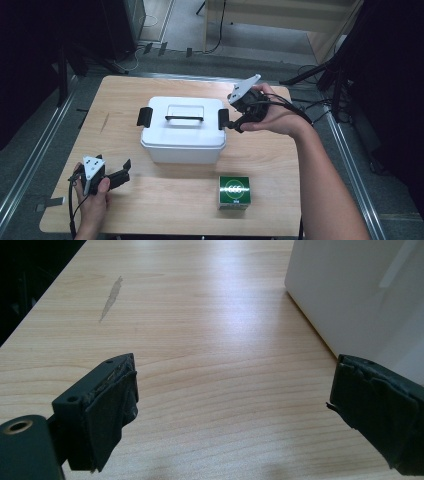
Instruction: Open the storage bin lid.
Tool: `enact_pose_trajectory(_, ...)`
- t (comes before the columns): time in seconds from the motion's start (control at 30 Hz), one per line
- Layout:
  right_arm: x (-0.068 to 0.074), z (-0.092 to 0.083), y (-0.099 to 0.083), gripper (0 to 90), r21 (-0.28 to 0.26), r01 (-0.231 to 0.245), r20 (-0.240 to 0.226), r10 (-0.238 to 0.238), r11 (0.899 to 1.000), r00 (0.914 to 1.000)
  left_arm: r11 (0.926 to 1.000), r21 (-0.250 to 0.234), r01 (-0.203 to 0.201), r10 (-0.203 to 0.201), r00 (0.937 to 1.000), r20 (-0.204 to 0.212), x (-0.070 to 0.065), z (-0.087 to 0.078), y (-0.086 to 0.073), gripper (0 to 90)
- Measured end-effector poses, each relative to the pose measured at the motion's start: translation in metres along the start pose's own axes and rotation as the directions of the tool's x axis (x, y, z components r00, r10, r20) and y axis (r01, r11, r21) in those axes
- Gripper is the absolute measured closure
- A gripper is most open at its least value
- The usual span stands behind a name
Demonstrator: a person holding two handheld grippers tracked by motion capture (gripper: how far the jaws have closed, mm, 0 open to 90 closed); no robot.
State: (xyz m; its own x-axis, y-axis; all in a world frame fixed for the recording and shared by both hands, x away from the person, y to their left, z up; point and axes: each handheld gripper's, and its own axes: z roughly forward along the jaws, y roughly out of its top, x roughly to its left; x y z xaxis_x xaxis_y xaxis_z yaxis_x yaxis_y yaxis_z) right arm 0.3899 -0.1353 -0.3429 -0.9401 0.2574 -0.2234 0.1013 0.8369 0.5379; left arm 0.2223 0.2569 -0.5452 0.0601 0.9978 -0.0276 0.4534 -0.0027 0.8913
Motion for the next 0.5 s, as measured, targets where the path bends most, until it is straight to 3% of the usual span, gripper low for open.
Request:
enact_pose_trajectory(0.2, -0.001, 0.01, 0.012, 39.7, 0.049, 0.036, -0.034, -0.034, 0.998, 0.9988, 0.9982, 0.024, -0.055, 0.055, 0.9982, -0.022, -0.006, 0.003, 0.0, 5.9)
enact_pose_trajectory(0.5, 0.001, 0.024, 0.039, 48.5, 0.054, 0.112, -0.087, -0.107, 0.992, 0.9905, 0.9967, 0.033, -0.074, 0.076, 0.9957, -0.054, -0.009, 0.006, -0.002, 5.9)
